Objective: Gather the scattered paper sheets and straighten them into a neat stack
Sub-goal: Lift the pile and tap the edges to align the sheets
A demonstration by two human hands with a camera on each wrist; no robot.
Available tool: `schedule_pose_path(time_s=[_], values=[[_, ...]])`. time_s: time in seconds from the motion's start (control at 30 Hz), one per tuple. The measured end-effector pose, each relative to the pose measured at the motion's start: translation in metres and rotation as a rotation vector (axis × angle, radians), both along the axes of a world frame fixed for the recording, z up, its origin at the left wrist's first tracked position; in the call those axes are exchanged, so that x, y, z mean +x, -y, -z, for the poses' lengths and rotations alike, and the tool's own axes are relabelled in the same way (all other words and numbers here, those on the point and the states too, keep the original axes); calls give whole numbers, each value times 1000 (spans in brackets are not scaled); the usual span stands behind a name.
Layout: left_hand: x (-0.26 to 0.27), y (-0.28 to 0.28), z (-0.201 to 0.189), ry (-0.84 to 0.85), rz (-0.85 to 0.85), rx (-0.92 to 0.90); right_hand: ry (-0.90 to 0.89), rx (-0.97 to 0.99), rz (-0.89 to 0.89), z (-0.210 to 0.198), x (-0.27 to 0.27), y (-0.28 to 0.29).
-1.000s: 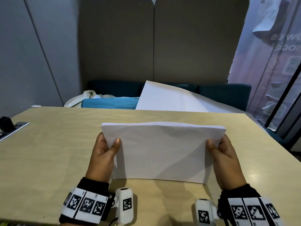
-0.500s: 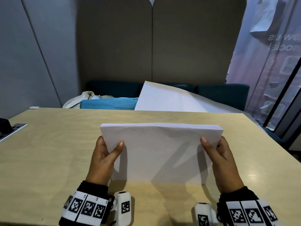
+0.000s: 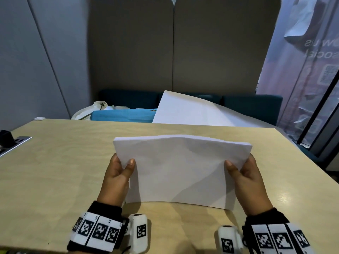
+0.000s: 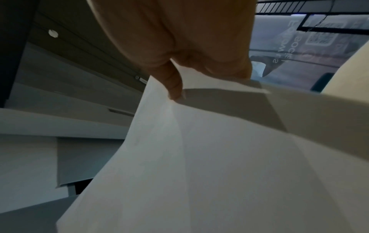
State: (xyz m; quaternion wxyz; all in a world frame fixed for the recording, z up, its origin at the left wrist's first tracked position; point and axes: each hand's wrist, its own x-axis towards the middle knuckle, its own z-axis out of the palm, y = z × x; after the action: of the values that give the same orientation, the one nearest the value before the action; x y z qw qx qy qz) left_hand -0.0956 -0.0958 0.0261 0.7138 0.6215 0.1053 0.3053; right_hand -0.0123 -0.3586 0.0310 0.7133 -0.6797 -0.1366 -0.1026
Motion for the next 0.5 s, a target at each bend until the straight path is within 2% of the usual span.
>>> schedule_pose_path(time_s=[0.27, 0.5], values=[[4, -1, -11, 66, -40, 89, 66, 65, -23, -15, 0, 5], [7, 3, -14, 124, -52, 96, 139, 44, 29, -19, 1, 4]])
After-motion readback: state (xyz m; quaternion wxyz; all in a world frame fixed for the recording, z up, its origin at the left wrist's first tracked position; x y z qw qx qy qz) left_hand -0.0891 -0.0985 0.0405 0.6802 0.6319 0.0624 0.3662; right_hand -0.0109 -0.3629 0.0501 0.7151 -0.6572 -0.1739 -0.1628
